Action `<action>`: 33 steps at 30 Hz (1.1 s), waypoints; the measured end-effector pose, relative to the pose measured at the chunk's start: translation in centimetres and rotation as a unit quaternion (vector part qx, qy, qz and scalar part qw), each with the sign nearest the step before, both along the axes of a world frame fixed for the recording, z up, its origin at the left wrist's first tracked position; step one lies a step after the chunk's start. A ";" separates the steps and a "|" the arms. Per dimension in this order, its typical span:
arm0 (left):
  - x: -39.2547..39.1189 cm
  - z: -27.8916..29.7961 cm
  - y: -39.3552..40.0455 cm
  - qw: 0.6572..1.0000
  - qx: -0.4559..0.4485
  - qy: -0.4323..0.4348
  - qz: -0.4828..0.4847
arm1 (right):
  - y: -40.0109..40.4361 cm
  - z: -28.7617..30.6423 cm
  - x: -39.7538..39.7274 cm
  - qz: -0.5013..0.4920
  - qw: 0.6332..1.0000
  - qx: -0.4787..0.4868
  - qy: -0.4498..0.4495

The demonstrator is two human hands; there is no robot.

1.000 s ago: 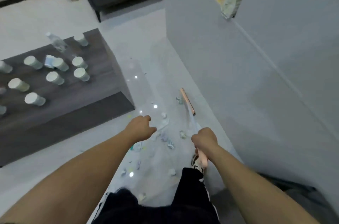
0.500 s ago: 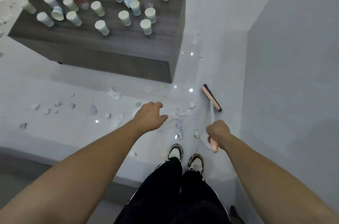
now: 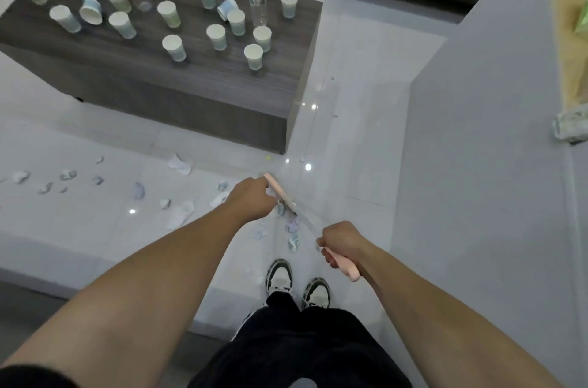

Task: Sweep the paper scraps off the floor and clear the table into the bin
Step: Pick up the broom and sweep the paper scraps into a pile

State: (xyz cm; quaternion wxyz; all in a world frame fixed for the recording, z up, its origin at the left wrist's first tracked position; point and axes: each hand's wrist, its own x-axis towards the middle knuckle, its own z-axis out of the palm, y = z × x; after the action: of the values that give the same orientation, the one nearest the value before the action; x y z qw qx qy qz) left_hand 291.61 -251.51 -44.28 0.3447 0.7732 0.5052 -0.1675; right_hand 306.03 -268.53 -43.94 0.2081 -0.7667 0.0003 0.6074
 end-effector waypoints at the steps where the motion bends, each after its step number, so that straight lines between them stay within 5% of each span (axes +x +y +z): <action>1: 0.5 0.5 0.5 1.000 0.001 -0.010 0.003 | 0.3 0.2 0.5 -0.003 1.000 0.002 -0.005; 7: 4.2 2.7 3.8 0.999 0.024 -0.034 -0.012 | 2.9 1.9 4.5 -0.044 0.998 -0.028 -0.029; 18: 17.5 1.0 10.3 0.998 0.037 -0.041 -0.010 | 11.6 0.5 22.3 -0.032 0.984 0.055 -0.167; 33: 36.4 -2.7 18.2 0.998 -0.009 0.027 0.063 | 32.5 -6.6 48.4 0.015 0.989 0.047 -0.140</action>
State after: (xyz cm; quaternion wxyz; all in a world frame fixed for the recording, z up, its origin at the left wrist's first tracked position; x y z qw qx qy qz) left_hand 328.01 -233.32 -46.95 0.3477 0.7323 0.5602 -0.1704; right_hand 354.48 -236.00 -50.57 0.2325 -0.8337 -0.0690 0.4961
